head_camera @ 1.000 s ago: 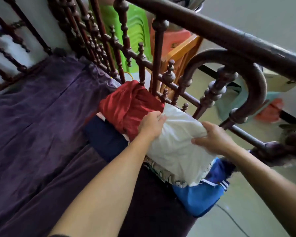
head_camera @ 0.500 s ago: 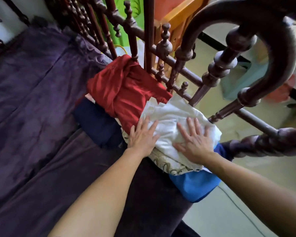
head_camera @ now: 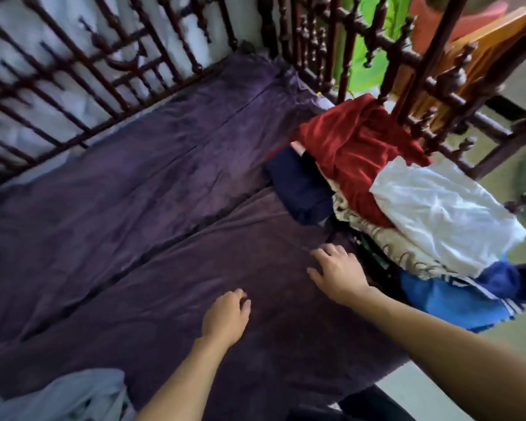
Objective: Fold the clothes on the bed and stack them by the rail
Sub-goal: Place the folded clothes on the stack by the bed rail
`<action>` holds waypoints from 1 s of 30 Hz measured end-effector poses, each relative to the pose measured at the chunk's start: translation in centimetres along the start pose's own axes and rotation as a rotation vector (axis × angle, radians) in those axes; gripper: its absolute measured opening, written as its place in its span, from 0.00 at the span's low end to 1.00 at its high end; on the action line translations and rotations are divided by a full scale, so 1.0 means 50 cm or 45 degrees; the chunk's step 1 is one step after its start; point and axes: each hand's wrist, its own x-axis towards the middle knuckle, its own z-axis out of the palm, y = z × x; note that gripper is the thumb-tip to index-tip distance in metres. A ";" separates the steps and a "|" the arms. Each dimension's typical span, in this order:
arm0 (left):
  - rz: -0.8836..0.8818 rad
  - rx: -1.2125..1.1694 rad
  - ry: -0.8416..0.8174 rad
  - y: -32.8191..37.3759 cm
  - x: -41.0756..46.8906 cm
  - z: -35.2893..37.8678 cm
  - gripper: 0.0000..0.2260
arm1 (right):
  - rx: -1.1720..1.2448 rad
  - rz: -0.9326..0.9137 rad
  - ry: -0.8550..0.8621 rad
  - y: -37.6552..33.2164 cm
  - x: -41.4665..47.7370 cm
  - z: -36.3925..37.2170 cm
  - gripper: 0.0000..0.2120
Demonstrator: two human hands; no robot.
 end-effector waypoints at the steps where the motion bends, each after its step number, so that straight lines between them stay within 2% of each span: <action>1: -0.054 -0.026 0.017 -0.057 -0.041 0.007 0.13 | 0.003 -0.021 -0.072 -0.048 -0.017 0.027 0.22; 8: -0.327 -0.187 0.112 -0.418 -0.354 0.070 0.11 | -0.087 -0.229 -0.455 -0.371 -0.179 0.223 0.20; 15: -0.626 -0.281 0.152 -0.684 -0.596 0.119 0.10 | -0.128 -0.445 -0.661 -0.647 -0.269 0.356 0.23; 23: -0.857 -0.453 0.094 -0.876 -0.691 0.156 0.13 | -0.141 -0.592 -0.690 -0.899 -0.251 0.481 0.25; 26: -0.904 -0.487 0.081 -0.962 -0.685 0.146 0.14 | -0.079 -0.653 -0.611 -1.004 -0.214 0.538 0.21; 30: -0.978 -0.514 0.011 -1.089 -0.640 0.127 0.15 | -0.154 -0.780 -0.579 -1.140 -0.161 0.623 0.25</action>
